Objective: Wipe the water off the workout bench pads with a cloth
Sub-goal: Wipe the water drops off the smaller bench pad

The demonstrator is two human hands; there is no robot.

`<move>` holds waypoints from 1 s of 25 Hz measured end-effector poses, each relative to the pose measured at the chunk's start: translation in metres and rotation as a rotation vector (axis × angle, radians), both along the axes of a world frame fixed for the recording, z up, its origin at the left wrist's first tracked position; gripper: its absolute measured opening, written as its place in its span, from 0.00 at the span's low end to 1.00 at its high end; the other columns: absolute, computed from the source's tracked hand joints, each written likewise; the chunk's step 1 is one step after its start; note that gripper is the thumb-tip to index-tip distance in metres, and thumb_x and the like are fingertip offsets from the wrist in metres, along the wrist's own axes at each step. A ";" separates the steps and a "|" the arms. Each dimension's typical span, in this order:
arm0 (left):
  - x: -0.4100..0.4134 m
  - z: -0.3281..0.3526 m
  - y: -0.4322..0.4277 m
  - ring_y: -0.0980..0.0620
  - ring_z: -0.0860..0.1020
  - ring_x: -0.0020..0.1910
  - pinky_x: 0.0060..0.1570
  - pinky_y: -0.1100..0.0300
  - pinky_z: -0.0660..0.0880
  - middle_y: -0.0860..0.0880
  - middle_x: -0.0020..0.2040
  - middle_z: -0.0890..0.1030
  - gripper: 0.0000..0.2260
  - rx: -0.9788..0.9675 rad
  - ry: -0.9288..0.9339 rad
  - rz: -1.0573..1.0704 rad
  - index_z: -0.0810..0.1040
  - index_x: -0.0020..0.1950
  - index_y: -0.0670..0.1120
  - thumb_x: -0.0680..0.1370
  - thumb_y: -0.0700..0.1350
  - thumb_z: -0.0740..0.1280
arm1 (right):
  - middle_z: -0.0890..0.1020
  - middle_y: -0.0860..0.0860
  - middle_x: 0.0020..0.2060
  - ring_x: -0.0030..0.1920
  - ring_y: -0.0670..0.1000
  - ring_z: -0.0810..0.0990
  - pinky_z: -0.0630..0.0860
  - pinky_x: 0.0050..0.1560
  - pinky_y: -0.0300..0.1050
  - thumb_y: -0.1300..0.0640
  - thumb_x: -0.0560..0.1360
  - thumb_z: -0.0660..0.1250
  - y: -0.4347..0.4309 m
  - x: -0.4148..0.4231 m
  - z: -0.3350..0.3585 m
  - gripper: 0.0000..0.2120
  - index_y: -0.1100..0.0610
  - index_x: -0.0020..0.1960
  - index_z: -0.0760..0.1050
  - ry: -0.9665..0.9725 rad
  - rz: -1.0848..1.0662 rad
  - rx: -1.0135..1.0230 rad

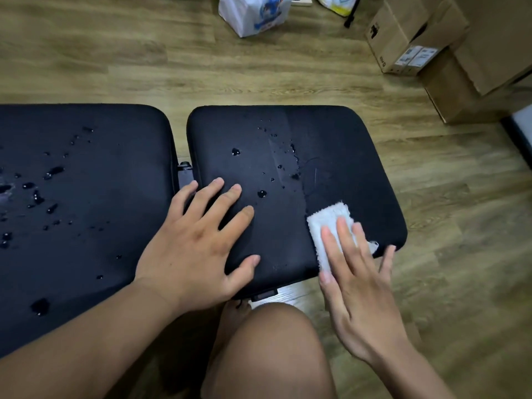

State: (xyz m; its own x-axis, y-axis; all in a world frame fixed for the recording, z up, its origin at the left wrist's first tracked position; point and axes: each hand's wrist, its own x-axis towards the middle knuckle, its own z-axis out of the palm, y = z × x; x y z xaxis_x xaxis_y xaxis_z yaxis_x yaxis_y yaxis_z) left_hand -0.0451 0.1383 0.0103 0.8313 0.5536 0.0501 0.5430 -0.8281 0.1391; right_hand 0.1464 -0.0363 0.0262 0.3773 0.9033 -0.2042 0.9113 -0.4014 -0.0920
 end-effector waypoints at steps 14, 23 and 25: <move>0.001 0.002 0.001 0.39 0.66 0.72 0.72 0.39 0.60 0.42 0.72 0.71 0.30 0.006 0.036 -0.010 0.75 0.69 0.46 0.74 0.64 0.60 | 0.45 0.45 0.79 0.78 0.51 0.39 0.35 0.71 0.70 0.38 0.80 0.39 0.223 0.067 -0.007 0.29 0.44 0.79 0.45 -0.001 -0.024 0.039; 0.000 -0.001 0.000 0.39 0.67 0.72 0.71 0.38 0.60 0.42 0.71 0.72 0.30 0.004 -0.022 0.017 0.76 0.67 0.46 0.73 0.64 0.61 | 0.42 0.46 0.79 0.78 0.53 0.39 0.44 0.72 0.72 0.37 0.79 0.32 0.026 0.002 -0.003 0.30 0.46 0.79 0.42 -0.013 0.054 -0.026; 0.001 -0.002 0.001 0.39 0.67 0.72 0.71 0.38 0.60 0.42 0.71 0.72 0.30 0.000 -0.027 0.011 0.76 0.67 0.46 0.73 0.64 0.61 | 0.41 0.48 0.79 0.78 0.54 0.38 0.42 0.72 0.71 0.36 0.78 0.31 0.059 0.004 -0.004 0.32 0.46 0.79 0.40 -0.057 0.037 -0.019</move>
